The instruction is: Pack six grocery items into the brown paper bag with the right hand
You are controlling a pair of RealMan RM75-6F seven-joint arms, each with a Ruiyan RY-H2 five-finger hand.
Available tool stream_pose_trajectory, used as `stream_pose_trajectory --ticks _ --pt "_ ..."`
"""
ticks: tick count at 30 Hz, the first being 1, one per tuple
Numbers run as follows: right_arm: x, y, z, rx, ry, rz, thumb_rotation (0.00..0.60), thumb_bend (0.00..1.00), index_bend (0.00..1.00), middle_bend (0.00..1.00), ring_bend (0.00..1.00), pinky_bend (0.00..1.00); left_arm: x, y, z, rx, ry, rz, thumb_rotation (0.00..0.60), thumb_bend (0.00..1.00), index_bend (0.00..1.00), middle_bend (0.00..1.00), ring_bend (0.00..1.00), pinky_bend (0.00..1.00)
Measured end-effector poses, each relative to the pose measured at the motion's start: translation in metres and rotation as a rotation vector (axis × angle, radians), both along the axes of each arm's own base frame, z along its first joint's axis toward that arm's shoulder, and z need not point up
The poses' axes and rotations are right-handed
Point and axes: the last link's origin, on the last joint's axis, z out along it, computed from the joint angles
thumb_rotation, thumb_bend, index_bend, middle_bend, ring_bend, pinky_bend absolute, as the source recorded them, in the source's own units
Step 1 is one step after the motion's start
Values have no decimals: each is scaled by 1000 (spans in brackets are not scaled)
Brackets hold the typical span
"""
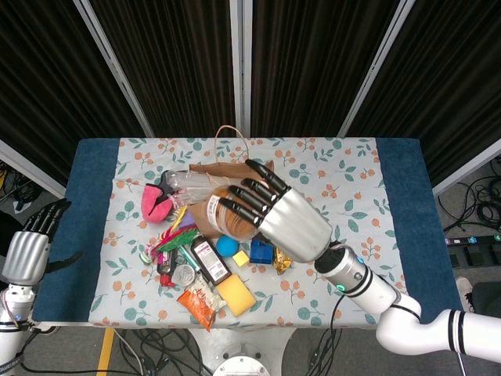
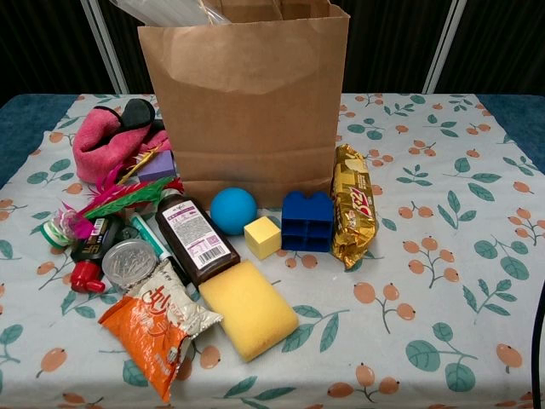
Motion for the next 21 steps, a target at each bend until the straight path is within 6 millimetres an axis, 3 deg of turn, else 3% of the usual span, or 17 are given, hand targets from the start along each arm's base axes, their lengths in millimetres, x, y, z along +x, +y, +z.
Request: stream_pose_trajectory --ticks 6,12,14,18,21 --pt "-10 -37 -6 -110 82 -106 600 128 515 426 306 152 2 0 1 3 3 -1 600 142 146 199 149 225" --pt "-13 -62 -33 -102 126 -199 600 125 510 408 302 151 2 0 2 2 10 6 600 142 146 199 149 225" --pt "-14 -65 -41 -83 147 -213 600 98 452 366 257 127 2 0 2 3 11 8 600 141 146 199 149 226" --pt "-16 -67 -48 -30 177 -243 600 2 136 202 42 6 1 1 2 2 12 10 600 141 146 199 149 225" --pt "-15 -67 -49 14 180 -264 600 0 8 111 0 0 1 1 1 2 11 11 600 141 146 199 149 226"
